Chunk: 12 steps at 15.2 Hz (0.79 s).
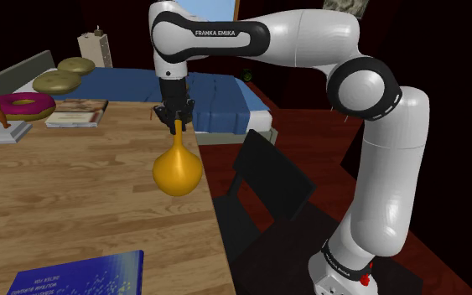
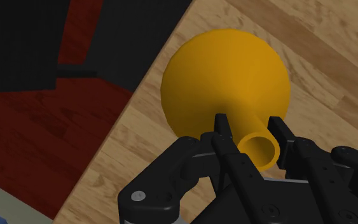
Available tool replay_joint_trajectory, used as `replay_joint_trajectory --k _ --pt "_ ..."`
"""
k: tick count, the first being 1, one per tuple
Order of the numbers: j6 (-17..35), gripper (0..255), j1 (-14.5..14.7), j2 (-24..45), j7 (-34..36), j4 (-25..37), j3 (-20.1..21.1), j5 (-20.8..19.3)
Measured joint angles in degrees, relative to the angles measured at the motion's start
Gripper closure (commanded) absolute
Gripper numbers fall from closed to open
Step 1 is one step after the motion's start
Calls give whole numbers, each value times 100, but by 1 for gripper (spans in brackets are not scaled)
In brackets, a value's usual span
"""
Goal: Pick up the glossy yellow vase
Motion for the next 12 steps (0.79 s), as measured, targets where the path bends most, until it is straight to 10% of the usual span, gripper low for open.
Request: replay_joint_trajectory --k 12 --pt "-537 255 28 57 9 585 6 -11"
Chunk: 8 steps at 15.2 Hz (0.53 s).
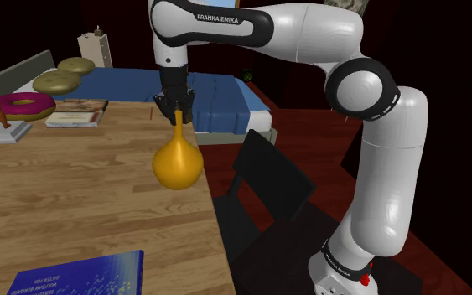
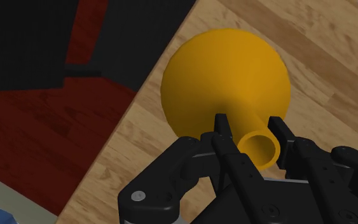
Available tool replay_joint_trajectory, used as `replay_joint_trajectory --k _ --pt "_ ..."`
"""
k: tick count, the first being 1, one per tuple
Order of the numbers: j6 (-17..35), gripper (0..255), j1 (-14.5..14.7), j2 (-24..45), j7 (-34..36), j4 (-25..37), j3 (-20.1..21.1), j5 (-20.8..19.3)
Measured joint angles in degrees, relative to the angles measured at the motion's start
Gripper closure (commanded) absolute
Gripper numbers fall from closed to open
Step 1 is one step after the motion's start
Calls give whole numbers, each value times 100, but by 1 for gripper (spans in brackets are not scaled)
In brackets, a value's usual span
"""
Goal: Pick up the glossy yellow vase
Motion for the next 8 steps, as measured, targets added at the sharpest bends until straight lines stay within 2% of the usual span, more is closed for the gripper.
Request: replay_joint_trajectory --k 8 --pt "-740 255 84 243 34 981 8 -57"
